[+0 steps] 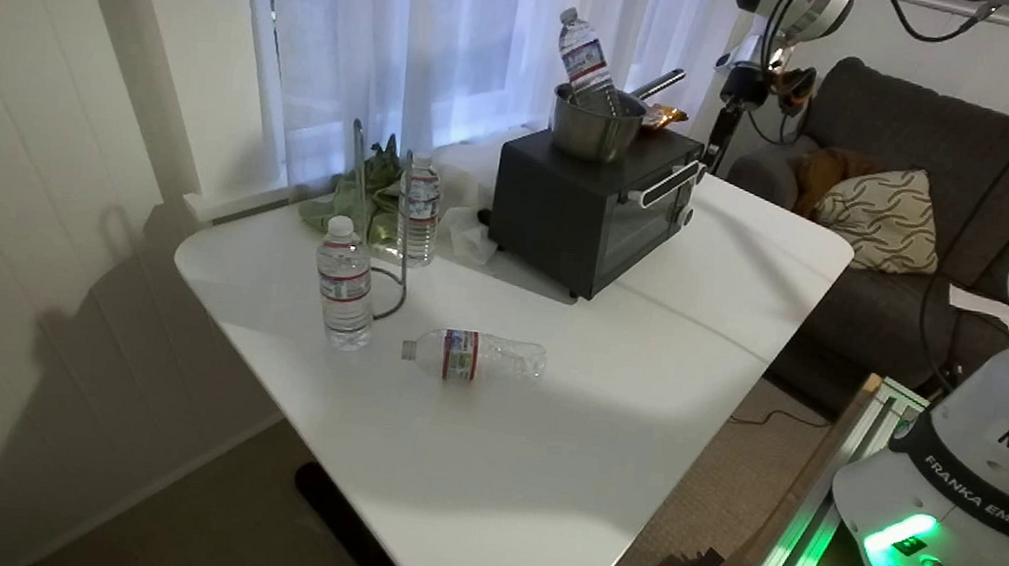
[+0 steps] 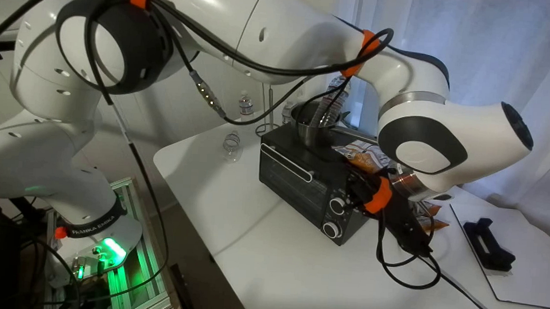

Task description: Turn the top oven knob anticlockwise once

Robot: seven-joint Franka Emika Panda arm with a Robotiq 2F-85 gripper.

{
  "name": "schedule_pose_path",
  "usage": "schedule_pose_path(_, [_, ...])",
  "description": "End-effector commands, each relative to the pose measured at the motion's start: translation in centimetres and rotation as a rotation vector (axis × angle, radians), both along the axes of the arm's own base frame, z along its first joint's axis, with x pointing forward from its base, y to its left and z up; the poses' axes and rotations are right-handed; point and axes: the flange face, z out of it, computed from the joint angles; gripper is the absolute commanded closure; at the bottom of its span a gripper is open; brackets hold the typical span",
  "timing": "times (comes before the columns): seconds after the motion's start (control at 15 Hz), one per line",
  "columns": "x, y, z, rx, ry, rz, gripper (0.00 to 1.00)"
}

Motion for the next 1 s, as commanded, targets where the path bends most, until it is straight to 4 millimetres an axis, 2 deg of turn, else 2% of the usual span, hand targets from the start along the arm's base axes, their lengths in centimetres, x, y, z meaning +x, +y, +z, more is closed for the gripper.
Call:
schedule_pose_path(0.0, [-0.7, 0.6, 1.1, 0.082, -0.013, 0.006, 1.00])
schedule_pose_path(0.93, [-0.3, 2.8, -0.3, 0.108, 0.008, -0.020, 1.00])
